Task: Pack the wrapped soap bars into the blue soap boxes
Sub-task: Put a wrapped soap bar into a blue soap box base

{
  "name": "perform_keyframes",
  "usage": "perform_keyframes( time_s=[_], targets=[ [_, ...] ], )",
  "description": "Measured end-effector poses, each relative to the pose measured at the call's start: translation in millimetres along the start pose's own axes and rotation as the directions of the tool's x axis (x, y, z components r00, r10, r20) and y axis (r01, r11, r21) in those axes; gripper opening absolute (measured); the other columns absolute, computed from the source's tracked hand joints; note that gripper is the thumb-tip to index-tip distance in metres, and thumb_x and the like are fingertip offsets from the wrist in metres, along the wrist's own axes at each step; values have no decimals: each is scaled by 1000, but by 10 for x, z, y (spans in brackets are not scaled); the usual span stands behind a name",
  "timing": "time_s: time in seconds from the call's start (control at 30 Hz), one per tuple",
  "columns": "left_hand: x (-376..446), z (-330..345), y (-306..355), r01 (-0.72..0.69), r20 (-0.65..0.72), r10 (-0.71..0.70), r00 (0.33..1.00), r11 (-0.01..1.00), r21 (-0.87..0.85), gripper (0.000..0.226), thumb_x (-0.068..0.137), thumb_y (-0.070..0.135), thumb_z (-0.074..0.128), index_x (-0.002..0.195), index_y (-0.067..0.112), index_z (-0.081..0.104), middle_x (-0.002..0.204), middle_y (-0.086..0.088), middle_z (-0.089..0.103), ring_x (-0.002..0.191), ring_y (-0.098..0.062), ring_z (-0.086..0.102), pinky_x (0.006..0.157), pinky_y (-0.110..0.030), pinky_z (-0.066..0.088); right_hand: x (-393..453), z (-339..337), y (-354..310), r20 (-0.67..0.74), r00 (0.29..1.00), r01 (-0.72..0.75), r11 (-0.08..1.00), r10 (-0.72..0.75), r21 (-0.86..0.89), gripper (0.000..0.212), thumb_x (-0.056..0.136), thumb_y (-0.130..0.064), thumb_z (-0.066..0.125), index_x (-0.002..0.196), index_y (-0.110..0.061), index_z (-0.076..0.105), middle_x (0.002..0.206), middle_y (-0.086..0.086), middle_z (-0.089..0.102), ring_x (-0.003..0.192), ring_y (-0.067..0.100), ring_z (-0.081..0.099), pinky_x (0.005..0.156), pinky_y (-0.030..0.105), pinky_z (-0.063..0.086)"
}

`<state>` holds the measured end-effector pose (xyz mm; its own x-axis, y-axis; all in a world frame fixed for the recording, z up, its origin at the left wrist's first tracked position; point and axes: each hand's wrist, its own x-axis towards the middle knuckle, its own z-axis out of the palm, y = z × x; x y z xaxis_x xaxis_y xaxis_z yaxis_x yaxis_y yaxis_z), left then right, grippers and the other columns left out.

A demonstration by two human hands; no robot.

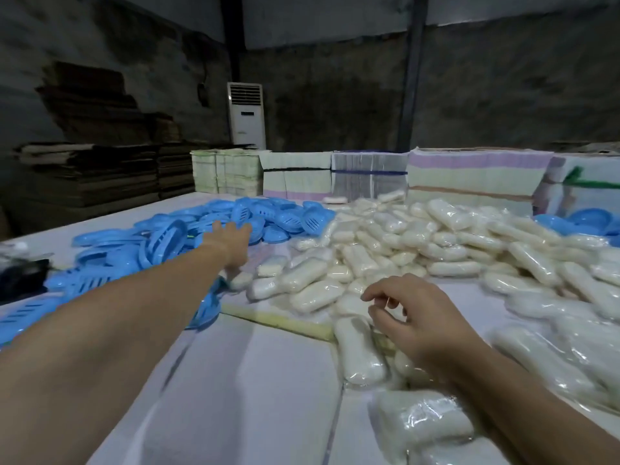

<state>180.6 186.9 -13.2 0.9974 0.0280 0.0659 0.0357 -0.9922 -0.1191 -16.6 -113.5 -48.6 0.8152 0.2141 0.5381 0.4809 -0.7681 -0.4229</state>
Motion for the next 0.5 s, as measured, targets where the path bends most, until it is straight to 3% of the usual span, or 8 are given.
perform_keyframes(
  time_s=[0.07,0.2,0.37,0.5],
  targets=[
    [96,-1,-134,-52,100,43,994,994,94,69,96,19,52,154,32,17,158,-11,26,146,-43,16,111,-60,33,-3,2,16,8,1000,-1,1000,1,-6,20,86,-22,65,98,-38,68,90,-26,60,94,-1,52,71,13,34],
    [184,-86,-204,-112,196,64,979,964,241,81,96,10,49,156,46,8,164,0,23,151,-37,13,108,-53,39,-9,12,26,11,1000,3,1000,-3,-6,20,86,-22,64,97,-39,67,100,-29,56,95,1,52,71,16,36],
    [298,-21,-87,-127,161,67,985,909,397,56,101,24,48,151,40,30,151,-4,34,146,-37,19,107,-59,38,-8,16,28,13,1000,-5,1000,5,19,26,83,-17,67,91,-42,65,93,-26,61,94,4,54,72,16,37],
    [336,-10,-51,-143,203,57,978,884,445,30,100,31,53,130,28,55,138,-7,41,134,-39,33,104,-56,44,-7,17,23,15,1000,-8,1000,8,17,27,82,-16,67,89,-42,65,91,-26,62,94,4,54,71,12,36]
  ],
)
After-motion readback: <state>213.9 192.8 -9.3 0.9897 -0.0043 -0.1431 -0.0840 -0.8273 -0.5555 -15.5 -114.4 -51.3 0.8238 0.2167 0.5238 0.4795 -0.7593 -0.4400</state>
